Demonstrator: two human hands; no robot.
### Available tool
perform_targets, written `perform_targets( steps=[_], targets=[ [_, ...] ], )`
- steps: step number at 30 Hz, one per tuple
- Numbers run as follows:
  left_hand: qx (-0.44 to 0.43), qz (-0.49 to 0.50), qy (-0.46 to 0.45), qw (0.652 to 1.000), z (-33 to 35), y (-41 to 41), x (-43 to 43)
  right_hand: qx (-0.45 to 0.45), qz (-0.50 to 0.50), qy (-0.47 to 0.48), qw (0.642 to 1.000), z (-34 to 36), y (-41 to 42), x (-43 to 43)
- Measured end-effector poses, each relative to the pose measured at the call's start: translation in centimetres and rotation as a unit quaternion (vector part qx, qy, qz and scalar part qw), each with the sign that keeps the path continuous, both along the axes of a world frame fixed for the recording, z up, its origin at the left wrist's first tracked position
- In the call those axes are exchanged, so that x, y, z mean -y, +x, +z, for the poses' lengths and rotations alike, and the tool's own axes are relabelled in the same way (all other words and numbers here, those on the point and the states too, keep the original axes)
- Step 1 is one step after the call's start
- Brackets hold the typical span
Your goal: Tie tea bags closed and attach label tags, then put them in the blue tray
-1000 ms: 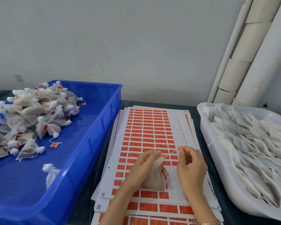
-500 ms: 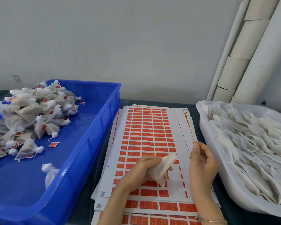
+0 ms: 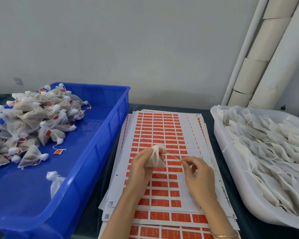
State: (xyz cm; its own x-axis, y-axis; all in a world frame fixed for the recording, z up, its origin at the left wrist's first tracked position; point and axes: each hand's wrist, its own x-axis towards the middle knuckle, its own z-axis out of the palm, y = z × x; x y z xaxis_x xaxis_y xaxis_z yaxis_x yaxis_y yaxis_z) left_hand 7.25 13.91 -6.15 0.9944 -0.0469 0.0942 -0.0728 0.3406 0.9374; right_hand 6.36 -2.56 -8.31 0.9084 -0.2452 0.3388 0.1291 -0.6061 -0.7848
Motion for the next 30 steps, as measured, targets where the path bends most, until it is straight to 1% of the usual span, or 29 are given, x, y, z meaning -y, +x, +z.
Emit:
perform_targets(
  steps=[2, 4, 7, 8, 10, 11, 15, 20, 22, 24, 27, 30],
  targets=[
    [0.003, 0.036, 0.038, 0.999, -0.1, -0.1, 0.1, -0.002, 0.041, -0.021, 0.999, 0.1, -0.3, -0.3],
    [0.029, 0.067, 0.087, 0.994, -0.3, -0.2, 0.2, -0.007, 0.073, -0.027, 0.997, 0.4, -0.5, -0.6],
    [0.076, 0.094, 0.163, 0.979, -0.6, -0.3, 0.5, -0.013, 0.108, 0.003, 0.994, 0.6, -0.6, -0.9],
    [0.085, 0.107, 0.211, 0.968, -0.8, -0.3, 0.7, -0.011, 0.116, 0.017, 0.993, 0.7, -0.7, -0.9],
    [0.116, 0.128, 0.315, 0.933, -1.5, -0.2, 0.9, -0.009, 0.130, 0.039, 0.991, 0.8, -0.8, -0.9],
    [0.134, 0.135, 0.348, 0.918, -1.8, -0.1, 0.9, -0.011, 0.136, 0.047, 0.990, 0.7, -0.8, -0.9],
    [0.177, 0.146, 0.406, 0.884, -2.7, 0.3, 0.9, -0.024, 0.151, 0.077, 0.985, 0.8, -0.8, -1.0],
    [0.221, 0.114, 0.437, 0.864, -2.7, 0.3, 0.8, -0.007, 0.171, 0.104, 0.980, 0.9, -1.1, -1.3],
    [0.227, 0.112, 0.435, 0.864, -2.7, 0.3, 0.8, 0.003, 0.172, 0.117, 0.978, 0.9, -1.1, -1.4],
    [0.219, 0.109, 0.409, 0.879, -2.5, 0.2, 0.9, 0.014, 0.177, 0.135, 0.975, 1.1, -1.3, -1.5],
    [0.183, 0.090, 0.357, 0.912, -2.0, 0.0, 1.1, 0.030, 0.174, 0.162, 0.971, 1.3, -1.4, -1.6],
    [0.130, 0.063, 0.309, 0.940, -1.6, -0.3, 1.2, 0.039, 0.130, 0.189, 0.973, 1.1, -1.2, -1.5]
  ],
)
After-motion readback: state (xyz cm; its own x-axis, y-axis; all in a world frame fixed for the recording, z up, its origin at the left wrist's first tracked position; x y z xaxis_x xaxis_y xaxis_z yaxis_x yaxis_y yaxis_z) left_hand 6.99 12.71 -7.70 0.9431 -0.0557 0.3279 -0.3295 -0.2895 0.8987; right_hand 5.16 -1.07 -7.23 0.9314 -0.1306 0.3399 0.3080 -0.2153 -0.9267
